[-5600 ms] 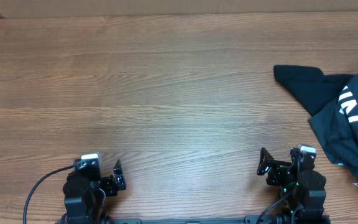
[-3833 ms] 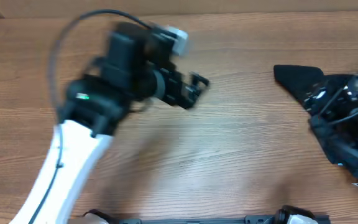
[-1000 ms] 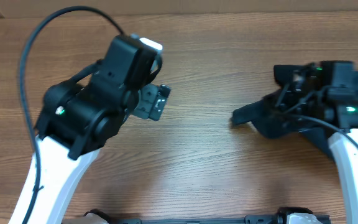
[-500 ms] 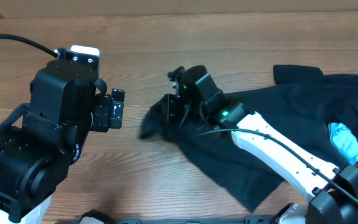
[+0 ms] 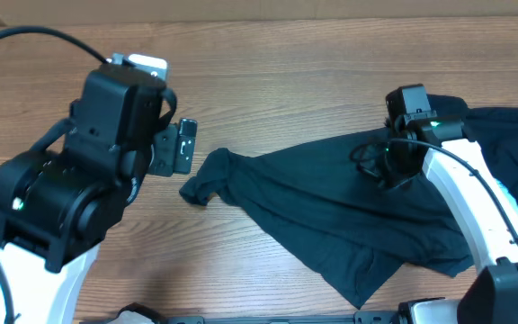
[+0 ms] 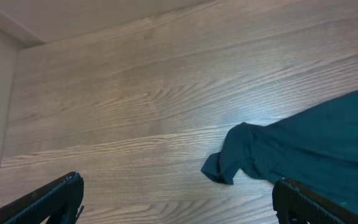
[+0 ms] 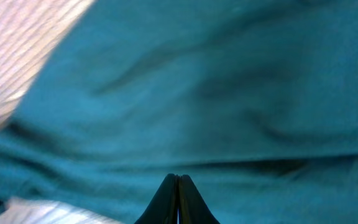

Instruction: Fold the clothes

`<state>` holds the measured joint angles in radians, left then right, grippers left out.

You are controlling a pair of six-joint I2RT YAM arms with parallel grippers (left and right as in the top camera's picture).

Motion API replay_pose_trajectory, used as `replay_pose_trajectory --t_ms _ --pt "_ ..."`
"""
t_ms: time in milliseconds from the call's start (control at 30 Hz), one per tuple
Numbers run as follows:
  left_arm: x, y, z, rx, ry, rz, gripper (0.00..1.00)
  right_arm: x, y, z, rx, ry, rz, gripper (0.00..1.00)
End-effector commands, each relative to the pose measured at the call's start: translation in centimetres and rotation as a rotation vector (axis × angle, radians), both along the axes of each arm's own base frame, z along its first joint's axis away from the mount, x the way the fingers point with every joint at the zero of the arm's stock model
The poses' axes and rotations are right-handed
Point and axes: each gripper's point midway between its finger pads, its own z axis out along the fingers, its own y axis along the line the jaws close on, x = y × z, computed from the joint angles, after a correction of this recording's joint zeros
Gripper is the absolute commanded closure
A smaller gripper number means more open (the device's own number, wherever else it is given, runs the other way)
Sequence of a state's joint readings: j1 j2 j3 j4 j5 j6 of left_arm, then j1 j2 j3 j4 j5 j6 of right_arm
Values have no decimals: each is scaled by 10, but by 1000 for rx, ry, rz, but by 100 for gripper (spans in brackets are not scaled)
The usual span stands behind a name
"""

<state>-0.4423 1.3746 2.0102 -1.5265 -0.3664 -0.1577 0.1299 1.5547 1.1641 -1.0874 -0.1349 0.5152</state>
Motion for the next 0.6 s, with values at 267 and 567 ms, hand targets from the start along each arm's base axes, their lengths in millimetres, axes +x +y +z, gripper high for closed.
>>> replay_pose_trajectory --t_ms 267,567 --pt "6 -2 1 4 -5 -2 0 48 58 -115 242 51 5 96" --pt "5 0 1 10 -3 3 0 150 212 1 572 -604 332 96"
